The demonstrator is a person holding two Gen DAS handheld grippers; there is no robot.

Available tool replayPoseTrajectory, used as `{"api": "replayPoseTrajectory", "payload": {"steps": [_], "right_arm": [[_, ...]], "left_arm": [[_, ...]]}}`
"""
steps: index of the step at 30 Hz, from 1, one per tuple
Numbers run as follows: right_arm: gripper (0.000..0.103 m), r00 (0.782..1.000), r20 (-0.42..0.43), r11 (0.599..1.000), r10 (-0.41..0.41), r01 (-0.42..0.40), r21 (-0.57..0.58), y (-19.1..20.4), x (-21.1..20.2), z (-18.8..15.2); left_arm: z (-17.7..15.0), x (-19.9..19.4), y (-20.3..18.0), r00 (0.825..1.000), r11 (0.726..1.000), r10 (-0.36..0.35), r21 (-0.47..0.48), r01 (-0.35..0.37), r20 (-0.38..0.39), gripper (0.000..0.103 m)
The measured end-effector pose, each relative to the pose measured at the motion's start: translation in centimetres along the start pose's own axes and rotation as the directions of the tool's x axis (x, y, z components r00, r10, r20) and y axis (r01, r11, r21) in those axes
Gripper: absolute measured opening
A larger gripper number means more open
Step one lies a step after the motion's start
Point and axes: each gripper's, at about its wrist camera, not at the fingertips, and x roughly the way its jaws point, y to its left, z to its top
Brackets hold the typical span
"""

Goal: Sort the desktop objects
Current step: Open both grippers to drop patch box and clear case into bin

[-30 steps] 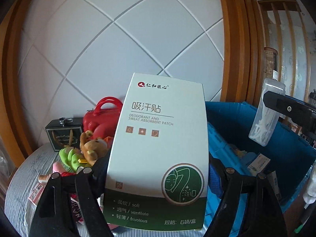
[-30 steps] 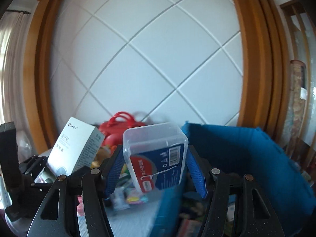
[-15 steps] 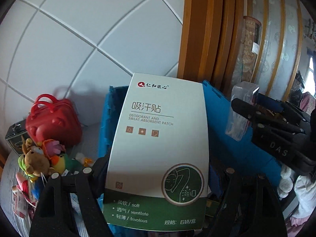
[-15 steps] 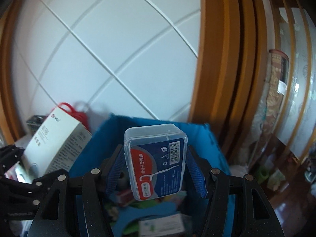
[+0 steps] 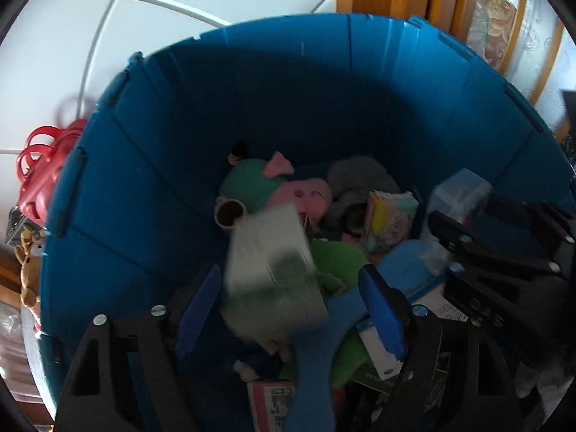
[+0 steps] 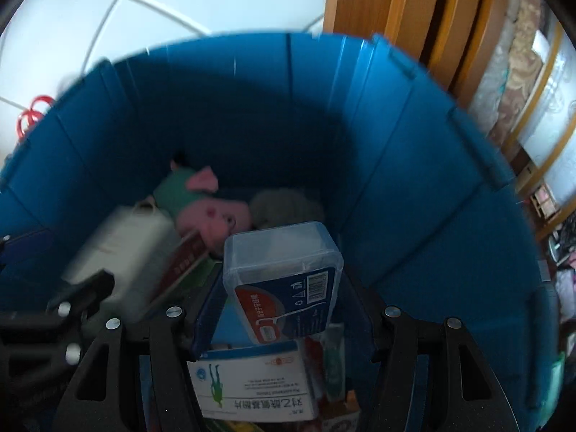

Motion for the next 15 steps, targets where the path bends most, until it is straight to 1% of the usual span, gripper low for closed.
{"api": "replayPoseTrajectory", "payload": {"steps": [1, 4, 6, 8, 9, 11, 13, 15], "right_arm": [[0.061, 1.0, -0.005, 1.0, -0.001, 0.001, -0.005, 0.1, 0.3, 0.0], [0.061, 1.0, -0.004, 1.0, -0.004, 0.004, -0.028, 0.5, 0.6, 0.0], [0.062, 1.0, -0.003, 0.999, 0.007, -0.007, -0.033, 0.9, 0.5, -0.1], [0.063, 1.0, -0.01, 0.999, -0.004, 0.004, -0.047, 0.8, 0.9, 0.1], [0.065, 1.0, -0.013, 0.998, -0.014, 0.013, -0.054, 1.0, 0.9, 0.0], [0.078, 1.0, -0.022, 0.998, -0.021, 0.019, -0.057, 1.3, 1.1, 0.0], [0.083, 1.0, -0.02, 0.998, -0.024, 0.022, -0.055, 1.4, 0.9, 0.0], [0.084, 1.0, -0.016, 0.998, -0.023, 0.023, -0.052, 1.5, 0.6, 0.1]], "left_arm": [[-0.1, 0.1, -0.2, 1.0, 1.0, 0.001, 0.013, -0.001, -0.003, 0.079], [-0.1, 0.2, -0.7, 0.999, 0.998, 0.049, 0.035, -0.049, 0.008, 0.079], [-0.1, 0.1, -0.3, 0.999, 0.999, 0.042, 0.017, -0.042, 0.004, 0.079], [0.1, 0.5, 0.3, 0.999, 0.999, 0.039, -0.002, -0.039, -0.014, 0.079], [0.3, 0.8, 0.8, 0.999, 0.999, 0.044, -0.011, -0.045, -0.027, 0.079], [0.3, 1.1, 1.1, 0.998, 0.998, 0.053, -0.021, -0.054, -0.043, 0.079], [0.4, 1.1, 1.1, 0.998, 0.998, 0.054, -0.021, -0.054, -0.041, 0.079], [0.4, 0.8, 1.1, 0.998, 0.998, 0.053, -0.02, -0.054, -0.032, 0.079]]}}
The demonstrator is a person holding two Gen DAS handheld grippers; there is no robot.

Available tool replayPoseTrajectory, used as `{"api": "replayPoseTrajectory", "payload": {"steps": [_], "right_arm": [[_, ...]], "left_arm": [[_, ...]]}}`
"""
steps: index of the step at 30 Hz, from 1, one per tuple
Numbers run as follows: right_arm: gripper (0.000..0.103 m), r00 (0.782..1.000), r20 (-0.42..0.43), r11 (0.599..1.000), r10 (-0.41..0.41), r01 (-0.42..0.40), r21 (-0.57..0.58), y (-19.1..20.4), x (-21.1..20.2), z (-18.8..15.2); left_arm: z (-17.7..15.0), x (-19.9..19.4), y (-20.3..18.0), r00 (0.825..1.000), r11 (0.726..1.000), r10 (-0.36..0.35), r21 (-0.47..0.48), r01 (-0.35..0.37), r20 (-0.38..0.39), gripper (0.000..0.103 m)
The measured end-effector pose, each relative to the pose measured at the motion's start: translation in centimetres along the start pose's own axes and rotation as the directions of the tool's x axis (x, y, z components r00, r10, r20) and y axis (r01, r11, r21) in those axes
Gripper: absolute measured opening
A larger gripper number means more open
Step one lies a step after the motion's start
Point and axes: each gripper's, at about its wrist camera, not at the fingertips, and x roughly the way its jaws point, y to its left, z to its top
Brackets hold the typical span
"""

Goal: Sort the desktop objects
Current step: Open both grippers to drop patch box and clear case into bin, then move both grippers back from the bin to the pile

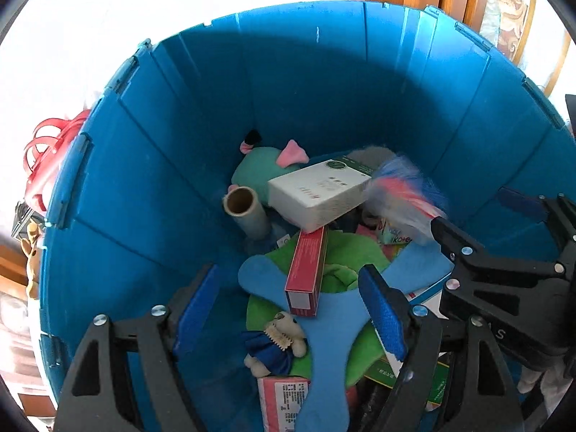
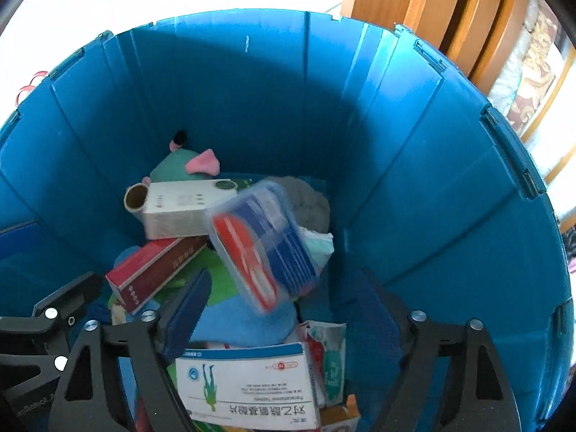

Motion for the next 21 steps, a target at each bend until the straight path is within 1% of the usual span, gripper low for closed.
{"api": "replayPoseTrajectory", "payload": {"steps": [3, 4, 7, 12, 14, 15, 16, 17, 18, 19, 21], "right_arm": [[0.088, 1.0, 0.0, 1.0, -0.001, 0.001, 0.007, 0.0, -0.2, 0.2], [0.091, 1.0, -0.001, 1.0, -0.005, 0.005, 0.007, 0.1, -0.2, 0.2], [0.093, 1.0, 0.007, 1.0, -0.01, 0.01, 0.01, 0.1, -0.6, 0.4], [0.1, 0.999, 0.048, 0.999, -0.01, 0.009, 0.037, -0.1, -1.6, 1.1], [0.102, 0.999, 0.04, 0.998, -0.008, 0.006, 0.056, -0.4, -1.9, 1.1], [0.103, 1.0, 0.02, 0.998, -0.012, 0.01, 0.063, -0.6, -1.8, 1.0], [0.103, 1.0, 0.002, 0.998, -0.018, 0.018, 0.067, -0.7, -1.9, 0.9], [0.103, 1.0, -0.011, 0.997, -0.017, 0.017, 0.076, -1.0, -2.2, 0.6], [0.103, 1.0, -0.01, 0.996, 0.0, 0.001, 0.087, -1.3, -2.7, 0.4], [0.103, 1.0, 0.007, 0.995, 0.014, -0.015, 0.101, -1.5, -3.4, 0.4], [0.103, 0.998, 0.057, 0.993, 0.04, -0.046, 0.107, -1.8, -5.3, 0.3]], "left_arm": [[0.1, -0.4, 0.4, 1.0, 1.0, -0.002, -0.011, 0.003, 0.009, 0.079], [0.1, -0.5, 0.5, 1.0, 1.0, -0.005, -0.017, 0.005, 0.011, 0.079], [0.1, -1.0, 1.0, 0.999, 0.999, -0.002, -0.036, 0.003, 0.033, 0.079], [-0.2, -2.2, 1.6, 0.998, 0.998, -0.011, -0.061, 0.015, 0.066, 0.079], [-0.2, -3.0, 2.0, 0.995, 0.998, -0.011, -0.065, 0.017, 0.095, 0.079], [-0.3, -3.1, 2.2, 0.995, 0.998, -0.004, -0.067, 0.011, 0.101, 0.079], [-0.5, -3.9, 2.4, 0.994, 0.997, -0.001, -0.07, 0.009, 0.111, 0.079], [-0.8, -5.0, 2.7, 0.992, 0.997, -0.013, -0.073, 0.023, 0.128, 0.079], [-1.0, -6.0, 2.9, 0.99, 0.997, -0.025, -0.069, 0.035, 0.137, 0.079], [-1.3, -7.0, 3.2, 0.988, 0.997, -0.034, -0.067, 0.045, 0.151, 0.079], [-2.0, -10.0, 4.3, 0.977, 0.995, -0.051, -0.068, 0.066, 0.205, 0.079]]}}
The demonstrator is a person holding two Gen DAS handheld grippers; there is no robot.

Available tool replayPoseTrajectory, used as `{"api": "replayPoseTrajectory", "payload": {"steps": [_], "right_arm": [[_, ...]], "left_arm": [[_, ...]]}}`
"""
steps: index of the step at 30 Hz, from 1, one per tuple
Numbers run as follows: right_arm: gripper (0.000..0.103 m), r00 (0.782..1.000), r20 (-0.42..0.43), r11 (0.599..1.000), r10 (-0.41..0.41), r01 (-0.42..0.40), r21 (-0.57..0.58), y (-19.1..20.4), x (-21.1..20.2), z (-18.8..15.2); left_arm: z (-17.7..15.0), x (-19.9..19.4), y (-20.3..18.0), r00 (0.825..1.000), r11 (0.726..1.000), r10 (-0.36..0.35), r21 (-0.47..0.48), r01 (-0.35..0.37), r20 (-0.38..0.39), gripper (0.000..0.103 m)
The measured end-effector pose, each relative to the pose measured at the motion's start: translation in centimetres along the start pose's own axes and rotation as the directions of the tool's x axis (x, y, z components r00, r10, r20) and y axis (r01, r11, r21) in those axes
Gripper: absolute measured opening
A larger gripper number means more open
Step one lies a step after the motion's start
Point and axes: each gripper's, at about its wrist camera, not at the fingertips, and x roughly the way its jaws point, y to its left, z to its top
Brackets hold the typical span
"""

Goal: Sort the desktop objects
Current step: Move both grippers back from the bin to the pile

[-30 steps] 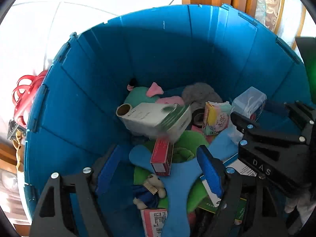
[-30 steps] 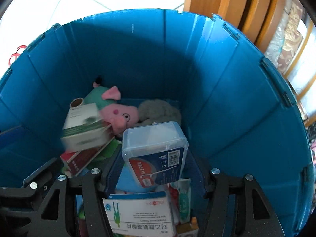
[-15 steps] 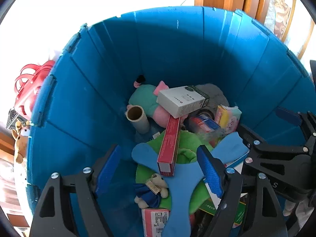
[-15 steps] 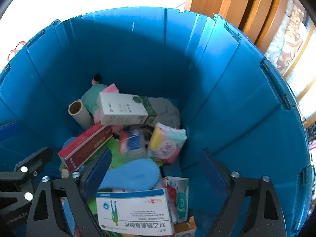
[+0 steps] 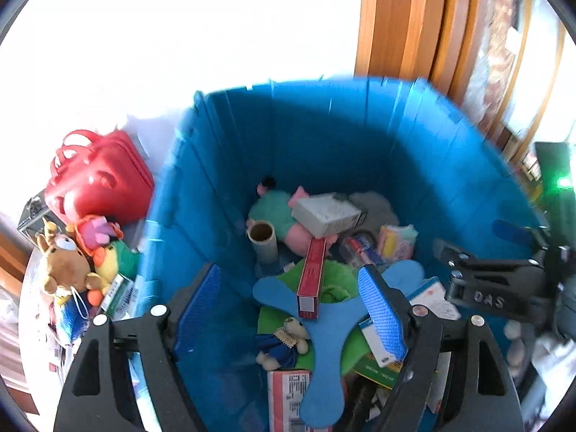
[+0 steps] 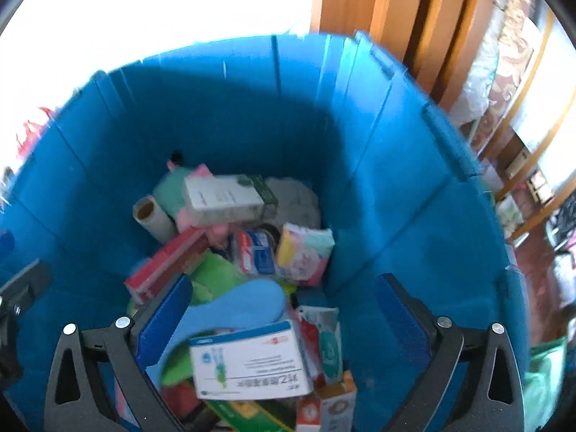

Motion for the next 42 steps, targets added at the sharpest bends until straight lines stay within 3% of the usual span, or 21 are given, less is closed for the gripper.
{"api": "replayPoseTrajectory", "payload": {"steps": [4, 10, 14, 19, 22, 25, 35, 38, 42], "right_arm": [[0.103, 0.997, 0.048, 0.996, 0.066, -0.063, -0.069, 1.5, -3.3, -0.7], [0.103, 0.97, 0.165, 0.976, 0.177, -0.15, -0.16, 5.8, -9.1, -3.6], [0.103, 0.934, 0.235, 0.952, 0.271, -0.223, -0.211, 9.4, -12.8, -5.8], [0.103, 0.869, 0.303, 0.913, 0.391, -0.326, -0.243, 14.0, -15.6, -9.4], [0.103, 0.837, 0.306, 0.884, 0.454, -0.381, -0.271, 17.4, -16.1, -11.2], [0.103, 0.813, 0.319, 0.864, 0.487, -0.393, -0.315, 21.3, -16.9, -12.4], [0.103, 0.765, 0.288, 0.803, 0.576, -0.464, -0.375, 32.8, -16.0, -16.3], [0.103, 0.787, 0.216, 0.79, 0.578, -0.474, -0.389, 36.6, -13.7, -17.7], [0.103, 0.847, 0.143, 0.819, 0.512, -0.431, -0.379, 40.2, -9.1, -19.4]], "left_arm": [[-0.5, -5.7, 2.3, 0.993, 0.999, -0.023, -0.025, 0.026, 0.114, 0.079], [-3.5, -12.9, 7.3, 0.962, 0.997, 0.045, -0.073, -0.026, 0.27, 0.087], [-7.0, -15.8, 11.5, 0.934, 0.987, 0.122, -0.142, -0.077, 0.337, 0.087], [-13.2, -18.6, 17.7, 0.881, 0.964, 0.198, -0.246, -0.097, 0.429, 0.09], [-16.9, -19.5, 21.4, 0.849, 0.935, 0.294, -0.318, -0.158, 0.439, 0.097], [-19.7, -19.5, 24.8, 0.834, 0.906, 0.372, -0.357, -0.229, 0.408, 0.097], [-29.3, -17.9, 37.9, 0.846, 0.818, 0.478, -0.472, -0.33, 0.237, 0.097], [-31.8, -15.9, 42.0, 0.865, 0.797, 0.475, -0.497, -0.344, 0.163, 0.097], [-35.5, -12.3, 46.2, 0.899, 0.789, 0.432, -0.512, -0.339, 0.071, 0.097]]}}
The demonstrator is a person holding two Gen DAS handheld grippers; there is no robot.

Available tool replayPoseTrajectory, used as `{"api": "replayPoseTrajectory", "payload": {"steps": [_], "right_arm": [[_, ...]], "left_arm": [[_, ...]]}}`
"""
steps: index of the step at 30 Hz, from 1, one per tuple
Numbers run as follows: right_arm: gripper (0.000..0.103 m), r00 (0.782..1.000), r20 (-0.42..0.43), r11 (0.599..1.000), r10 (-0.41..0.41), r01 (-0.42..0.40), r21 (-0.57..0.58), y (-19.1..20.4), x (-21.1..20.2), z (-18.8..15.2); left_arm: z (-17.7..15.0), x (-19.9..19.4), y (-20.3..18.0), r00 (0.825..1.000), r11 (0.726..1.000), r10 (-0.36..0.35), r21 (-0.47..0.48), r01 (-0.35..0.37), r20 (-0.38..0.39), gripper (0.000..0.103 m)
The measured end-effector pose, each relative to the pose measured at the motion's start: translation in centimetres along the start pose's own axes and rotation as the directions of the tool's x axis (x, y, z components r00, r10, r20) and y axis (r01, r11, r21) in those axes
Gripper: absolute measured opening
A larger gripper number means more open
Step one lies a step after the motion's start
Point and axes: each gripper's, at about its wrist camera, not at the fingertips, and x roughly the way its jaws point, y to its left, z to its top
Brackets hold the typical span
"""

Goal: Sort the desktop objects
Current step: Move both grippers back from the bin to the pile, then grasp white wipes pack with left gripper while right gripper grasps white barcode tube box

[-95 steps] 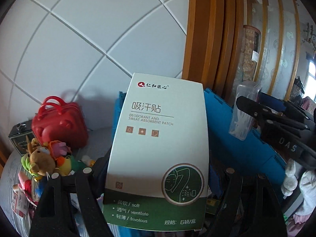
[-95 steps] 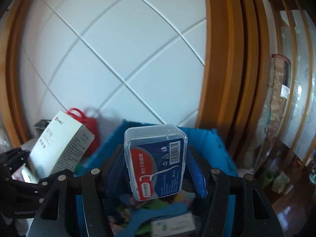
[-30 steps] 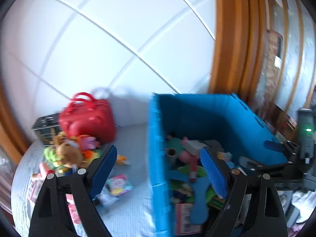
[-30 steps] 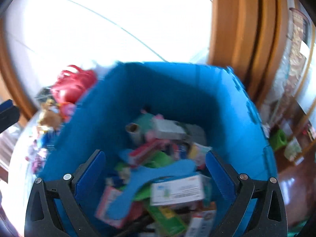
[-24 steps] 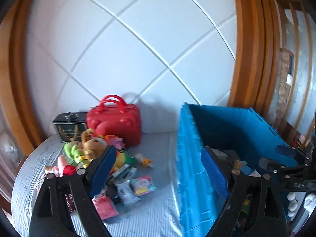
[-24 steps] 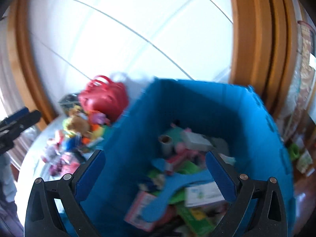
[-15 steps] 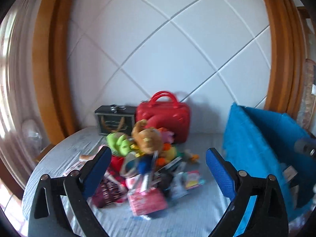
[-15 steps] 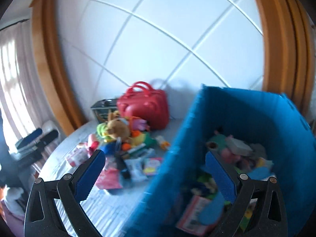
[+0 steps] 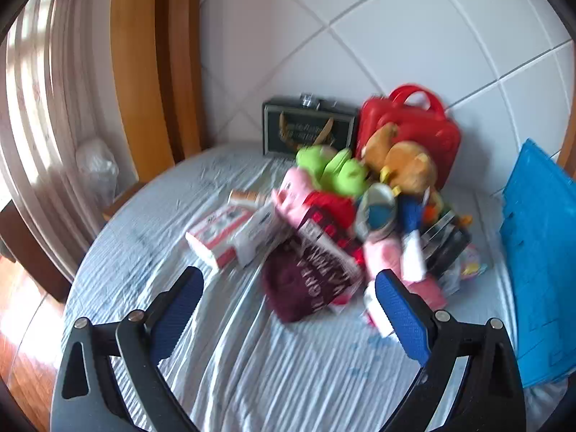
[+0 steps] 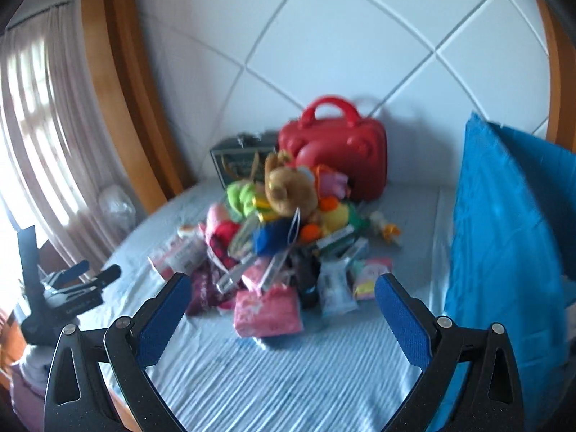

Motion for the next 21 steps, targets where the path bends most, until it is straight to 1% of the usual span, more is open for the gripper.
{"api": "replayPoseTrajectory", "payload": {"steps": [4, 7, 10, 13, 18, 21], "right_arm": [[0.103, 0.993, -0.103, 0.997, -0.062, 0.066, 0.034, 0.0, 4.9, -2.5], [0.103, 0.979, -0.182, 0.991, -0.092, 0.108, 0.08, -0.7, 8.0, -4.4], [0.103, 0.961, -0.252, 0.983, -0.118, 0.149, 0.109, -1.1, 10.6, -5.9], [0.103, 0.949, -0.288, 0.976, -0.129, 0.173, 0.132, -1.1, 12.3, -6.5], [0.103, 0.933, -0.329, 0.967, -0.149, 0.207, 0.15, -0.7, 14.7, -6.4], [0.103, 0.924, -0.35, 0.962, -0.155, 0.221, 0.159, -0.5, 16.0, -6.3]], "left_arm": [[-1.5, 4.0, 2.1, 0.997, 1.0, 0.007, 0.003, -0.006, -0.071, 0.097], [-2.2, 7.0, 3.0, 0.993, 1.0, 0.007, 0.017, -0.005, -0.122, 0.097], [-2.2, 9.6, 4.4, 0.987, 0.999, 0.015, 0.041, -0.009, -0.159, 0.097], [-1.3, 11.8, 6.2, 0.984, 0.999, 0.03, 0.05, -0.021, -0.176, 0.097], [1.7, 15.7, 8.8, 0.981, 0.997, 0.041, 0.07, -0.029, -0.188, 0.097], [3.2, 18.4, 9.1, 0.98, 0.995, 0.027, 0.102, -0.007, -0.197, 0.097]]}}
